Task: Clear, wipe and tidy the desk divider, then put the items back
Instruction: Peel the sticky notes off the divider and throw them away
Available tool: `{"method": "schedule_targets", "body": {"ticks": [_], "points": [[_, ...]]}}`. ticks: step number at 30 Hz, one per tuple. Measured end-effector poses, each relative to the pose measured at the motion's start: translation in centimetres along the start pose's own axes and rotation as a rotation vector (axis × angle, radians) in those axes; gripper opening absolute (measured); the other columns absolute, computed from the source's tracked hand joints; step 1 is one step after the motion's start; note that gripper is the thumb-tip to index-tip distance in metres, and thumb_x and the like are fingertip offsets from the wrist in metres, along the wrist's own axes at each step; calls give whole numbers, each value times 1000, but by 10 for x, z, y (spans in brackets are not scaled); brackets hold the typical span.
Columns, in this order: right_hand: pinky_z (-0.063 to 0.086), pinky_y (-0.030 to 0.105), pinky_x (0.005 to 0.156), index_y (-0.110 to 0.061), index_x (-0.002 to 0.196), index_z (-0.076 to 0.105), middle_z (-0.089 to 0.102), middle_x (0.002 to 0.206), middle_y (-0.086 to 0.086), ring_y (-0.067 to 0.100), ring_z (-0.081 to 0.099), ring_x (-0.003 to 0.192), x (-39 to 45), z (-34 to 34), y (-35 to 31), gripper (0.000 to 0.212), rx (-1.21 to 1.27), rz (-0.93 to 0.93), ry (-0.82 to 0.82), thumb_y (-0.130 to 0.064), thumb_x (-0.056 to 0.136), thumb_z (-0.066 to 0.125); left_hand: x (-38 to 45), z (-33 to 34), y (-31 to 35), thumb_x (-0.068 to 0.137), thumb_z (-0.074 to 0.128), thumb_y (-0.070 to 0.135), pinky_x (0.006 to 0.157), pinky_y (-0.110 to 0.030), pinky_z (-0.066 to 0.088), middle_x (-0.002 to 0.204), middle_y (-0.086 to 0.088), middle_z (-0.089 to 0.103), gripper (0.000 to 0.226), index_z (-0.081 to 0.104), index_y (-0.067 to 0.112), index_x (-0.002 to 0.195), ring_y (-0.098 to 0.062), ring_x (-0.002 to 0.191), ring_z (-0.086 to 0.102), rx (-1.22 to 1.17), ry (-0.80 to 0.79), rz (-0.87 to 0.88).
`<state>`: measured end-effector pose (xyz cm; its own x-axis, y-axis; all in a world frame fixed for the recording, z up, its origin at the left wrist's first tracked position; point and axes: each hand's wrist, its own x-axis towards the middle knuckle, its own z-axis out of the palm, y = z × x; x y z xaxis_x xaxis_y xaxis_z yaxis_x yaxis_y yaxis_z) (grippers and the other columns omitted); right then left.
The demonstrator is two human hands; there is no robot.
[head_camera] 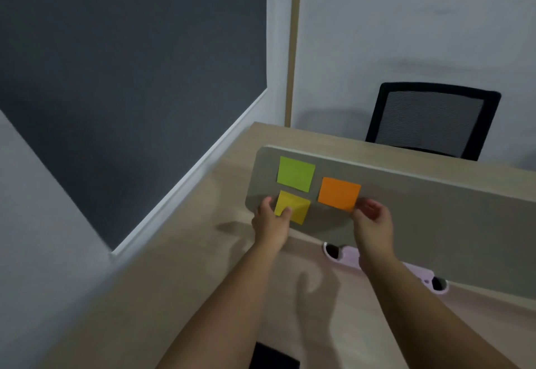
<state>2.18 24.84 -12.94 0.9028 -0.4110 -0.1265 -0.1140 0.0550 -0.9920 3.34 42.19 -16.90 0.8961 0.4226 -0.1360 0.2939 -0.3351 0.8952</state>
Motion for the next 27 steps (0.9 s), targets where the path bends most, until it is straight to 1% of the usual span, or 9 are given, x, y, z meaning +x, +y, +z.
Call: {"method": "schedule_targets", "body": {"ticks": [3, 6, 9, 12, 16, 18, 21, 23, 27], "points": [[50, 38, 84, -6, 111, 59, 67, 105, 12, 27, 63, 99, 10, 6, -2, 32, 12, 12, 21, -11, 80, 66, 11, 8, -4, 85, 70, 29, 103, -41, 42, 127, -10, 64, 47, 55, 14, 126, -34, 119, 57, -60, 12, -42], [44, 28, 74, -7, 104, 61, 64, 90, 6, 18, 61, 82, 16, 10, -5, 26, 51, 14, 39, -16, 82, 70, 18, 10, -8, 86, 68, 36, 97, -42, 48, 115, -7, 68, 35, 60, 19, 115, -32, 110, 61, -80, -7, -62], [40, 24, 61, -13, 82, 63, 59, 72, -2, 9, 51, 65, 19, 15, -6, 14, 71, -2, 31, -23, 81, 73, 21, 10, -12, 80, 56, 56, 95, -48, 50, 110, -10, 69, 50, 63, 17, 111, -34, 106, 62, -98, -42, -29], [39, 27, 62, -19, 66, 60, 59, 66, -2, 12, 49, 63, 21, 17, -8, 21, 94, 6, 40, -24, 81, 73, 20, 9, -20, 75, 48, 62, 92, -50, 51, 101, -7, 70, 52, 63, 22, 103, -33, 98, 63, -72, -37, 25], [41, 26, 63, -17, 70, 64, 62, 69, 0, 14, 52, 65, 21, 15, -7, 16, 112, -13, 13, -22, 83, 72, 6, -1, -23, 87, 60, 44, 74, -39, 48, 82, -2, 67, 24, 62, 21, 84, -22, 75, 60, -239, -25, 84], [42, 24, 62, -14, 73, 64, 62, 70, -1, 11, 53, 66, 16, 12, -6, 13, 119, -62, -11, -18, 83, 71, 5, -5, -15, 85, 64, 41, 70, -34, 44, 87, -8, 65, 21, 63, 20, 83, -20, 75, 56, -330, 27, 99], [42, 21, 62, -16, 69, 62, 60, 69, -2, 8, 52, 64, 7, 7, -5, 17, 100, -115, -10, -14, 84, 70, 12, -2, 9, 77, 70, 44, 71, -30, 48, 104, -21, 65, 29, 66, 18, 89, -20, 80, 61, -431, 61, 107], [43, 23, 63, -18, 69, 62, 62, 72, -1, 8, 53, 66, 3, 1, -1, 17, 95, -104, 5, -16, 85, 69, 15, 3, 27, 74, 74, 40, 67, -30, 46, 104, -23, 63, 23, 63, 21, 81, -19, 75, 59, -488, 85, 83], [44, 26, 65, -17, 76, 65, 65, 78, 0, 11, 57, 72, -3, -16, 9, 10, 102, -43, -11, -18, 85, 69, 15, 12, 42, 78, 81, 23, 58, -25, 43, 74, 0, 59, 27, 54, 20, 81, -12, 62, 51, -664, 148, -2]]}}
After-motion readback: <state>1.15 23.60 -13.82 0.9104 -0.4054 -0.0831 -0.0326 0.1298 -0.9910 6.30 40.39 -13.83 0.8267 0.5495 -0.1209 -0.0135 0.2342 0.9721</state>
